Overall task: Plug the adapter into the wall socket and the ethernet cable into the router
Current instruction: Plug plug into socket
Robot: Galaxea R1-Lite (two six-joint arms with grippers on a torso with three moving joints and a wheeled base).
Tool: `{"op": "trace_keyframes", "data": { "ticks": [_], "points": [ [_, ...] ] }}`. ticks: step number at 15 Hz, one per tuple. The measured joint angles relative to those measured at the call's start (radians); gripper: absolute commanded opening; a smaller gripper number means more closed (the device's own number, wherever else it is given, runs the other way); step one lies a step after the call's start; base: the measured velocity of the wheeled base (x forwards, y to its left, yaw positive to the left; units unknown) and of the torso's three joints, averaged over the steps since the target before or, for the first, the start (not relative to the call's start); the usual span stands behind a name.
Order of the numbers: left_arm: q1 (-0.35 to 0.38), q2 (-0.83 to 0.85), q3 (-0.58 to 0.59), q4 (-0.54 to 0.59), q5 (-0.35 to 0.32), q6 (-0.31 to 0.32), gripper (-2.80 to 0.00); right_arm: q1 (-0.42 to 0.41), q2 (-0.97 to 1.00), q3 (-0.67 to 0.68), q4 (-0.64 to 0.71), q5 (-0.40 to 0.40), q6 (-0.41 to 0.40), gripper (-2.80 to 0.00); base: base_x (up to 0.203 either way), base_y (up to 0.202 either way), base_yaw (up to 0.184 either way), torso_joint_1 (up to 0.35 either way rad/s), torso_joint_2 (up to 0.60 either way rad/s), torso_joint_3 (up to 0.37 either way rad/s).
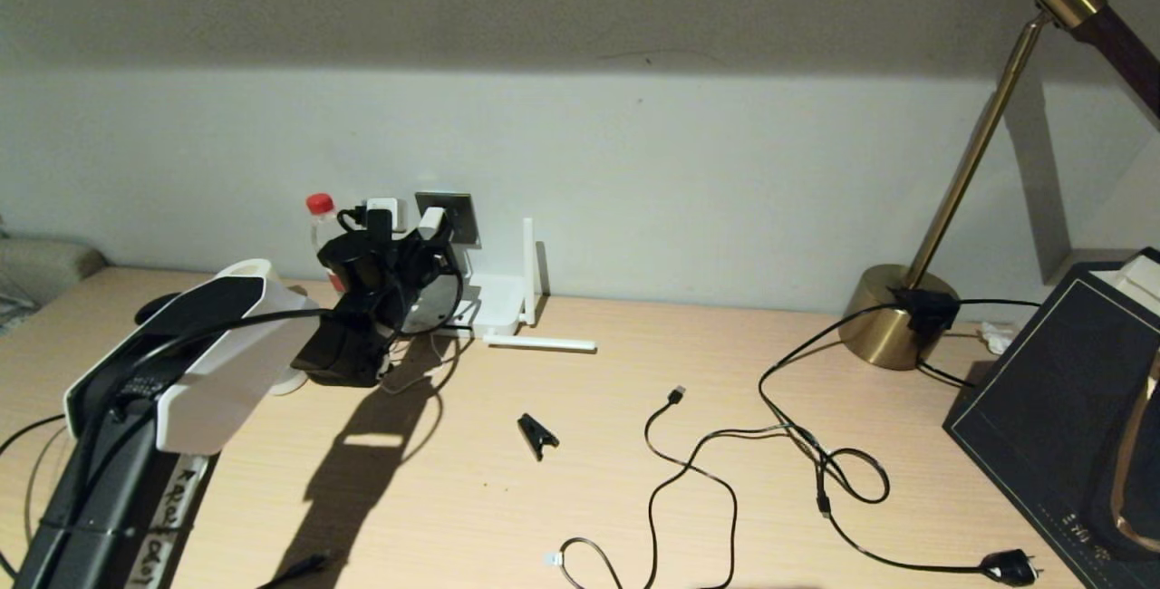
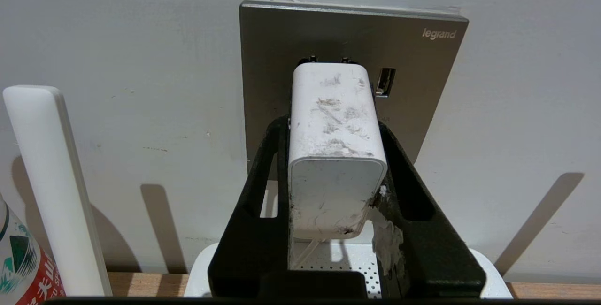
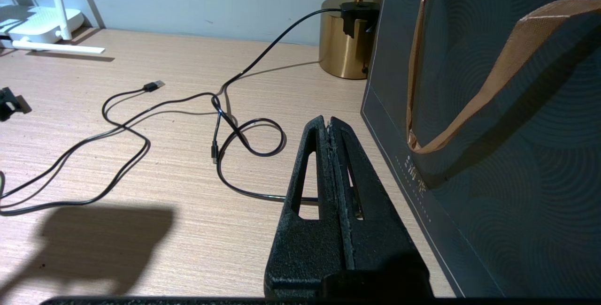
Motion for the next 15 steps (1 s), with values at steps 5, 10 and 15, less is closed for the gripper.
{"op": "trace_keyframes", "data": {
  "ticks": [5, 10, 15],
  "points": [
    [0.000, -0.004, 0.000, 0.003, 0.001, 0.001, -2.80, 0.000, 0.000, 0.000, 0.000, 0.000, 0.000, -2.80, 0.000, 0.000, 0.000, 0.000, 0.00, 0.000],
    [0.001, -0.011, -0.003, 0.014, 0.001, 0.001, -2.80, 0.000, 0.000, 0.000, 0.000, 0.000, 0.000, -2.80, 0.000, 0.000, 0.000, 0.000, 0.00, 0.000],
    [0.001, -0.013, -0.005, 0.018, 0.001, 0.001, -2.80, 0.000, 0.000, 0.000, 0.000, -0.001, 0.000, -2.80, 0.000, 0.000, 0.000, 0.000, 0.00, 0.000]
  ]
}}
